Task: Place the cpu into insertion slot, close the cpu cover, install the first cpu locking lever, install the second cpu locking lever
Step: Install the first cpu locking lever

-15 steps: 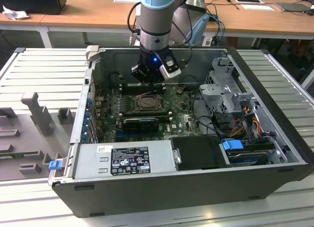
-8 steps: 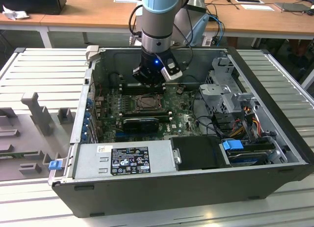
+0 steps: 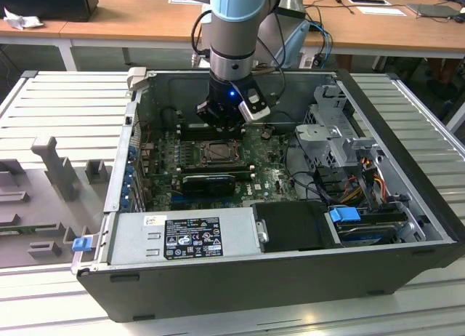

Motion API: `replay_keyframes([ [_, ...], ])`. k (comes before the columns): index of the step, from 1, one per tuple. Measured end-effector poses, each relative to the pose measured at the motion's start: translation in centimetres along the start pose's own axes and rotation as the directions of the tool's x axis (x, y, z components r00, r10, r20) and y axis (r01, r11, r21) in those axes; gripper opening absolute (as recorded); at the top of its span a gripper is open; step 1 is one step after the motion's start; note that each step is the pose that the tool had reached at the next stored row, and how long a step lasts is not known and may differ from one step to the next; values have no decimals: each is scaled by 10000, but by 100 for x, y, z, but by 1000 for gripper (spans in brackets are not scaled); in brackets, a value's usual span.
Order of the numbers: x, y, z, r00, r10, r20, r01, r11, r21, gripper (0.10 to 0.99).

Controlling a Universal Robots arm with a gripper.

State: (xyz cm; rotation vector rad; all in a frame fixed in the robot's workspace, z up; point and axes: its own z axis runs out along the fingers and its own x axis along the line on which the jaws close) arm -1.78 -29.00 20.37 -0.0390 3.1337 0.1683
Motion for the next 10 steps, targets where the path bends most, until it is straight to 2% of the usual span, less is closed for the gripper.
replay_keyframes([
  [3, -1, -2, 24, 10000, -1, 0, 1, 10000, 44, 106],
  [7, -10, -2, 27, 10000, 0, 1, 0, 10000, 44, 106],
  [10, -12, 10, -81, 10000, 0, 1, 0, 10000, 43, 106],
])
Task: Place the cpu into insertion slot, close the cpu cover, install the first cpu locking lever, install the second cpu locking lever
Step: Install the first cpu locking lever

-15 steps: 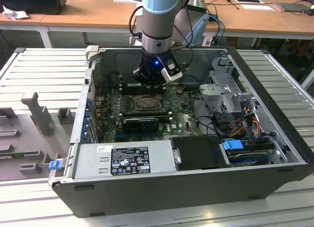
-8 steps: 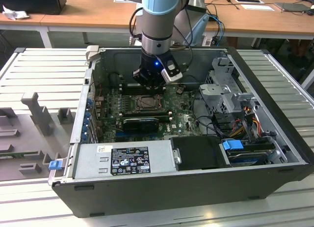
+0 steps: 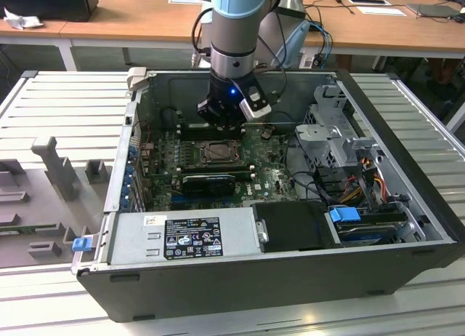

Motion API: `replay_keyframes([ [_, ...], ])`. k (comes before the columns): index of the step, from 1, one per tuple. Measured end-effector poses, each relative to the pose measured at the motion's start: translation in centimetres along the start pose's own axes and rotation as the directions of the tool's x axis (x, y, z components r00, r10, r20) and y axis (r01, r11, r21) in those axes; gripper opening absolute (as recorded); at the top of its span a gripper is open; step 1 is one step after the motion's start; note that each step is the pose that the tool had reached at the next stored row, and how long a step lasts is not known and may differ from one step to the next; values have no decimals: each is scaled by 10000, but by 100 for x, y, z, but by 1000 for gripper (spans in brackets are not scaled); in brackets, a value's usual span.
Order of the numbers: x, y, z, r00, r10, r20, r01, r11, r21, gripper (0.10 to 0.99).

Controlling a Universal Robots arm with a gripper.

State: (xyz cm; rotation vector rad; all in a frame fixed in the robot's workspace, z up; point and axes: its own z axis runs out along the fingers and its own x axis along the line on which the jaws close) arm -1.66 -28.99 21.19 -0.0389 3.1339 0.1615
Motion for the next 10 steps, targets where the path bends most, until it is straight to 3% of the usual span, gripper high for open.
replay_keyframes([
  [3, -1, 10, -91, 10000, -2, -1, 2, 10000, 13, 106],
  [10, 0, -14, -94, 10000, 0, 0, 0, 10000, 15, 106],
])
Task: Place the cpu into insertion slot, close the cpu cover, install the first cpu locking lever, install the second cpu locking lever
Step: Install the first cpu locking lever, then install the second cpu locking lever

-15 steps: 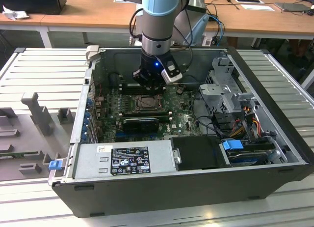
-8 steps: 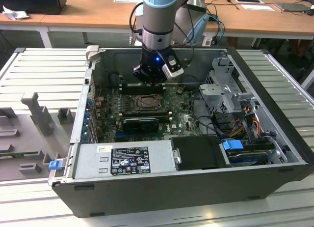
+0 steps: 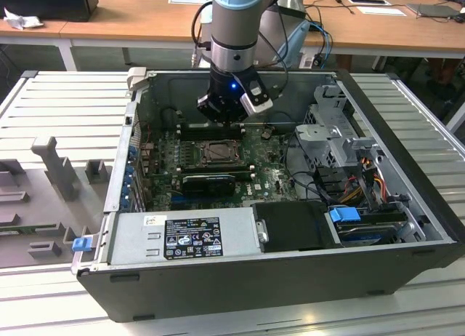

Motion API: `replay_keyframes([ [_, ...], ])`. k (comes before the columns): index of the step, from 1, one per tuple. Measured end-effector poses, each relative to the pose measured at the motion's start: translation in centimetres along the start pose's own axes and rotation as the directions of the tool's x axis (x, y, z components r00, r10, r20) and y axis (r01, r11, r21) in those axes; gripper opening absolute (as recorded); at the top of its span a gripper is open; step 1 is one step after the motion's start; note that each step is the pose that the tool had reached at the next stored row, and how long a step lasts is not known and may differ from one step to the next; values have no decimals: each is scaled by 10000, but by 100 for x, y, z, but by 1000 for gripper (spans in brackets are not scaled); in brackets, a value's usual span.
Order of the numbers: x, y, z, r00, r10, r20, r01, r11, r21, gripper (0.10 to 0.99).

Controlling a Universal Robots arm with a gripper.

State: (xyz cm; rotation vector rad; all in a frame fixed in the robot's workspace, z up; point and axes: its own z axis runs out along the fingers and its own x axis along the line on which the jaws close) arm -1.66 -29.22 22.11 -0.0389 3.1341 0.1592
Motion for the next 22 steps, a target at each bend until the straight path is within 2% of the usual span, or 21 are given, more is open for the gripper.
replay_keyframes([
  [5, 0, -16, -2, 10000, -1, 0, 1, 10000, 0, 106],
  [7, 2, -57, -10, 10000, 0, -1, 0, 10000, 2, 106],
  [11, 1, -50, -92, 10000, -1, 0, 1, 10000, 1, 106],
  [14, 1, -68, -96, 10000, -1, 0, 1, 10000, 0, 106],
  [20, 4, -182, -106, 10000, -1, 0, 1, 10000, 3, 106],
  [22, 5, -188, -153, 10000, 2, 0, -2, 10000, 4, 106],
])
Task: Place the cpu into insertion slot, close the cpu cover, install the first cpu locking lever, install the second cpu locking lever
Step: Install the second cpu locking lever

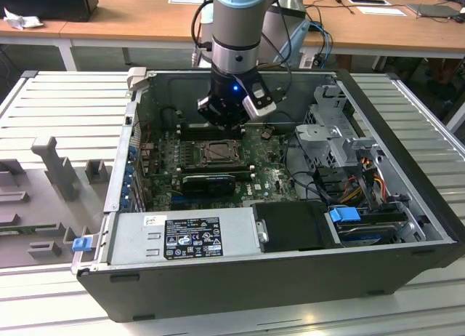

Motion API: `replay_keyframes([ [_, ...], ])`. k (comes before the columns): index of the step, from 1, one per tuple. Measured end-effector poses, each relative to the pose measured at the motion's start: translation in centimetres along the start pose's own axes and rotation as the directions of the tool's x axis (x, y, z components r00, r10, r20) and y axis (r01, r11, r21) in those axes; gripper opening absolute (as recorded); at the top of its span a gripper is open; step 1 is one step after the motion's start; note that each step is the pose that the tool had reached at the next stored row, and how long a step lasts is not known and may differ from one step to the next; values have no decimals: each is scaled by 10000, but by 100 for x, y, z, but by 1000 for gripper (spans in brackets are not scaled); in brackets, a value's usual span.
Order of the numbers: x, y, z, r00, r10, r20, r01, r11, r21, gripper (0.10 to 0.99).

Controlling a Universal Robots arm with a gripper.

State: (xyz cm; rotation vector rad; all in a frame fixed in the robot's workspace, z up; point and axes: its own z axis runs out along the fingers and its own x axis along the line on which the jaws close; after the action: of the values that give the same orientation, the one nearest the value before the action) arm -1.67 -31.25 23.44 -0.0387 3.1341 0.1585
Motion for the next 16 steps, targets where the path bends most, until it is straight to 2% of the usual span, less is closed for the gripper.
replay_keyframes([
  [1, -1, -1, -32, 10000, -4, 1, 4, 10000, -1, 106],
  [5, 2, -110, -41, 10000, -2, 0, 2, 10000, 0, 106],
  [7, 7, -226, -49, 10000, -2, 1, 2, 10000, -2, 106],
  [8, 8, -260, -53, 10000, -2, 0, 2, 10000, 0, 106],
  [13, 9, -316, -69, 10000, -2, 0, 2, 10000, -1, 106],
  [16, 10, -379, -75, 10000, -2, -1, 2, 10000, -1, 106],
])
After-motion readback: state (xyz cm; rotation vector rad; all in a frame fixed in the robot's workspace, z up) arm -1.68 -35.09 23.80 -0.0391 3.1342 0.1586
